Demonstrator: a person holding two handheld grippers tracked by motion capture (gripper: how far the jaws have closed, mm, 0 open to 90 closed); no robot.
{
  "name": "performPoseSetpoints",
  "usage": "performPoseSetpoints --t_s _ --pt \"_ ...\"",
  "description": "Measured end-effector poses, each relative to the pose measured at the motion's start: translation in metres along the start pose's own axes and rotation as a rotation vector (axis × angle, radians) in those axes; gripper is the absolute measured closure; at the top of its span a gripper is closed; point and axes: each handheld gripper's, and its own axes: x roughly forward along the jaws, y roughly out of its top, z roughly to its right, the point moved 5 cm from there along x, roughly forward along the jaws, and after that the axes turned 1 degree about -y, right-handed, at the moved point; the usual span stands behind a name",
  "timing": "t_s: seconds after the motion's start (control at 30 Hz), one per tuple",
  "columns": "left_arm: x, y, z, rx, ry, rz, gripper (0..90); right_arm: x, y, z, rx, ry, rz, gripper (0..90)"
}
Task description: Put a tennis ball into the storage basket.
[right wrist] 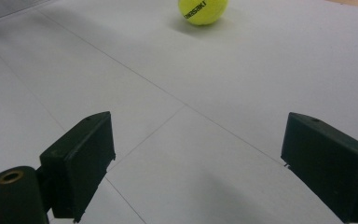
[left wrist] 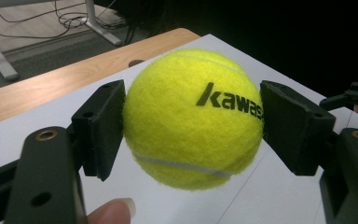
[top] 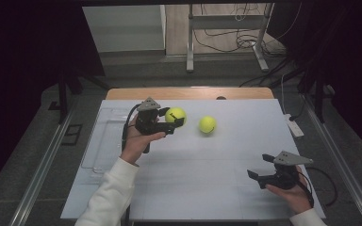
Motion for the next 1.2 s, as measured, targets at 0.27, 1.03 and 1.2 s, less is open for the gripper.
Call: performPoseSetpoints --t_s 0.27,1.03,1.2 --pt "-0.005 0.001 -0.004 -0.006 0.014 0.012 27.0 0.000 0.000 0.000 -0.002 0.000 0.000 9.9" --pt "-0.016 0.000 -0.023 -0.035 0.081 0.027 27.0 0.000 0.000 0.000 -0.010 -0.008 -0.011 9.9" --pt "-0.020 0.000 -0.028 -0.039 0.103 0.032 27.0 0.000 0.000 0.000 -0.008 -0.003 -0.005 9.9"
